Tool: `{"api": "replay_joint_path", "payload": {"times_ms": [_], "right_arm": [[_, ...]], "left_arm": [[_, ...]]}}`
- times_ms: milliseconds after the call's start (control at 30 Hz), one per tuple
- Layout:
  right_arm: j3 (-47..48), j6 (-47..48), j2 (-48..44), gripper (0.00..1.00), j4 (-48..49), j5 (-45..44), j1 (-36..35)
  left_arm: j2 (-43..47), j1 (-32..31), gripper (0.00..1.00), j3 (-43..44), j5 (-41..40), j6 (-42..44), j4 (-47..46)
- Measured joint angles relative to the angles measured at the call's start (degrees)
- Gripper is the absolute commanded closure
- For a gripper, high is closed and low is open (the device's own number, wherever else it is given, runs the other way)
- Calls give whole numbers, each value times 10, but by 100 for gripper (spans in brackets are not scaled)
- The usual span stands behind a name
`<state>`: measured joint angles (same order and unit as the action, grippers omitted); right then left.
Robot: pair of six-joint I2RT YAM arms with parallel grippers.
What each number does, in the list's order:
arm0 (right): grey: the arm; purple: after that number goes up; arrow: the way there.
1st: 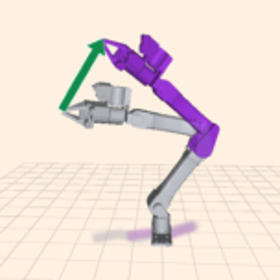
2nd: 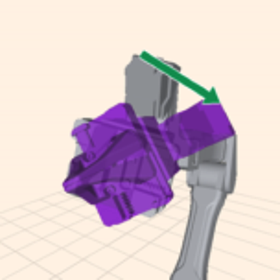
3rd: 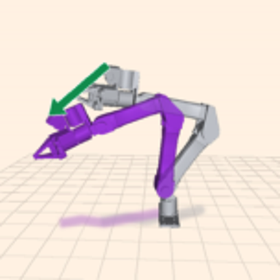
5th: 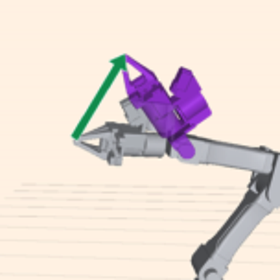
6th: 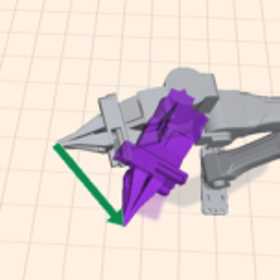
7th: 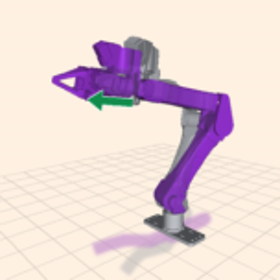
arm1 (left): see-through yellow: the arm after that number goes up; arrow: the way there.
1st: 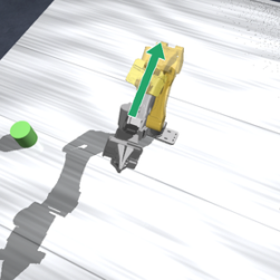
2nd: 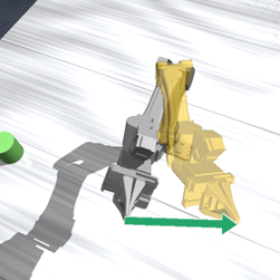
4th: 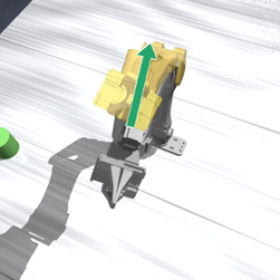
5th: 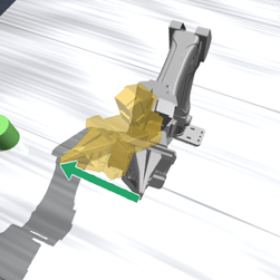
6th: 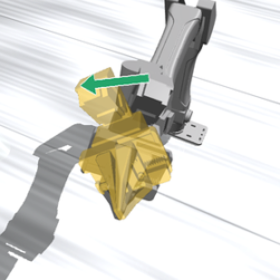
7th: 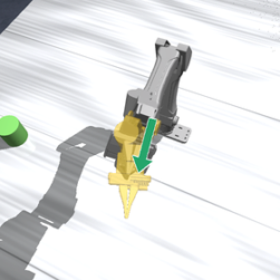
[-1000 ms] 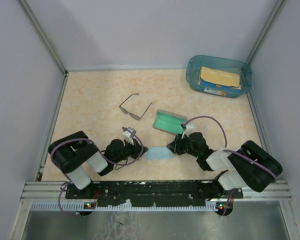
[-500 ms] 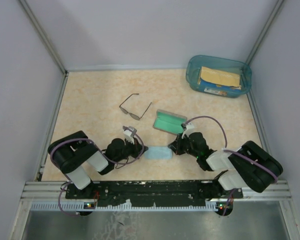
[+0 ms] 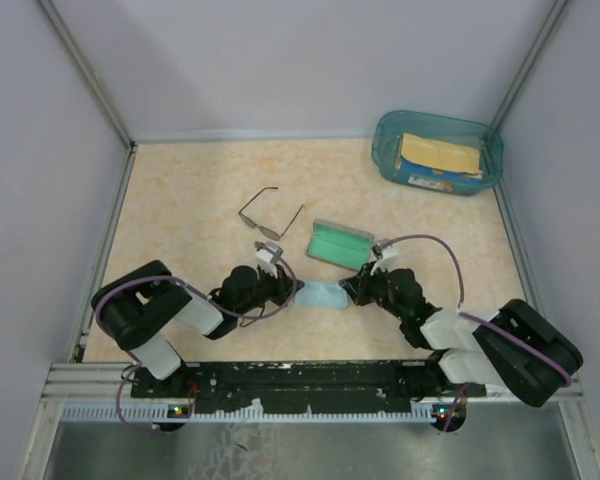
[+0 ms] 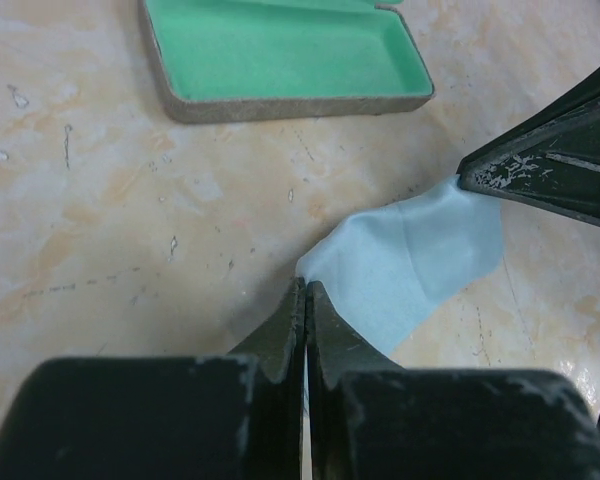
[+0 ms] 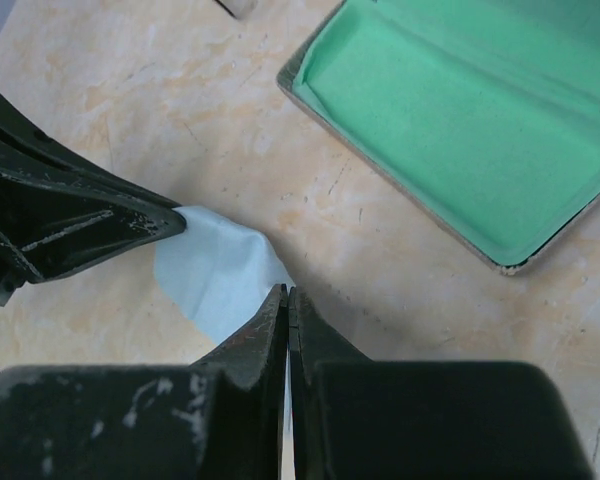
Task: Organize the sunglasses
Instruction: Pick up the glasses cleaning cloth from the center of the board.
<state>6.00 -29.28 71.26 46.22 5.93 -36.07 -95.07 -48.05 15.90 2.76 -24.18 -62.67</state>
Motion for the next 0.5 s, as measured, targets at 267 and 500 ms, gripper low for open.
{"api": "replay_joint_path", "payload": {"times_ms": [267,500], "right_arm": [[0,18,-37,100,1,-48,0],[0,36,-29,100,17,-87,0]], "left_arm": [[-3,17,100,44,10,25,18],[-39,44,100,90,37,50,19]]}}
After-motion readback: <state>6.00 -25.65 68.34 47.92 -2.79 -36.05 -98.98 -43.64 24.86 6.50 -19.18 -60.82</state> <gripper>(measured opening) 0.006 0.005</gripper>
